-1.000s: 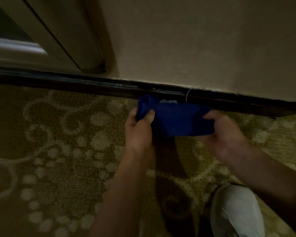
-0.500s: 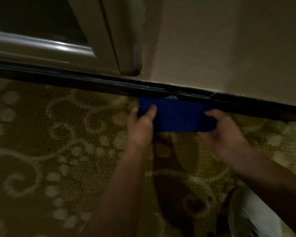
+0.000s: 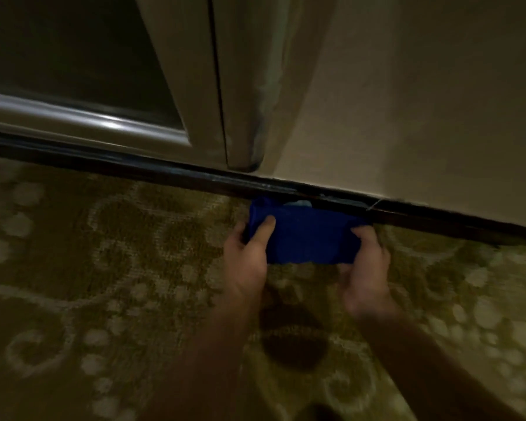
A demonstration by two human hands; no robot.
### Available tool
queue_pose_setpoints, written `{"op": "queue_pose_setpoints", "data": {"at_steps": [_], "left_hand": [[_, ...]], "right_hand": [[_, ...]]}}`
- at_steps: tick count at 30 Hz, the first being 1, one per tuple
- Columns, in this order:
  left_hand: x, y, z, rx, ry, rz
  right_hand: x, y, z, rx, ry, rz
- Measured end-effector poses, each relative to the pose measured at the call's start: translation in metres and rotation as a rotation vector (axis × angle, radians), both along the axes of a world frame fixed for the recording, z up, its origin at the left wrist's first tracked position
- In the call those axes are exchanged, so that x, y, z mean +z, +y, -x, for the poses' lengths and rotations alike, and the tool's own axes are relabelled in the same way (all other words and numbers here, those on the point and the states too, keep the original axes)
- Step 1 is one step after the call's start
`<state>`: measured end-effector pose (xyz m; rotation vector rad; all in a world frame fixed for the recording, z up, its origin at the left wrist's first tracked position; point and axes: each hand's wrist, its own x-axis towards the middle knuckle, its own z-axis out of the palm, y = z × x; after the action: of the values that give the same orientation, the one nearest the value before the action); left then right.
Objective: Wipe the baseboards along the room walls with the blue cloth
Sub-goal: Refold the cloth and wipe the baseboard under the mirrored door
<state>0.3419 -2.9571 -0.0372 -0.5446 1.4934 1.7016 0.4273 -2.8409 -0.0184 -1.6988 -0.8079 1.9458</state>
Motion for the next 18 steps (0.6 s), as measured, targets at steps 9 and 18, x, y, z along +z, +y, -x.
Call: {"op": "queue_pose_setpoints", "data": {"at_steps": [9, 18], "left_hand": [[-0.01, 0.002, 0.002, -0.063, 0.07, 0.022], [-0.003, 0.014, -0.005, 0.032, 0.055, 0.063]], "right_hand": [[0.007, -0.012, 0.024, -0.251, -0.03, -0.069], [0.001, -0.007, 0.02, -0.144, -0.013, -0.108]]}}
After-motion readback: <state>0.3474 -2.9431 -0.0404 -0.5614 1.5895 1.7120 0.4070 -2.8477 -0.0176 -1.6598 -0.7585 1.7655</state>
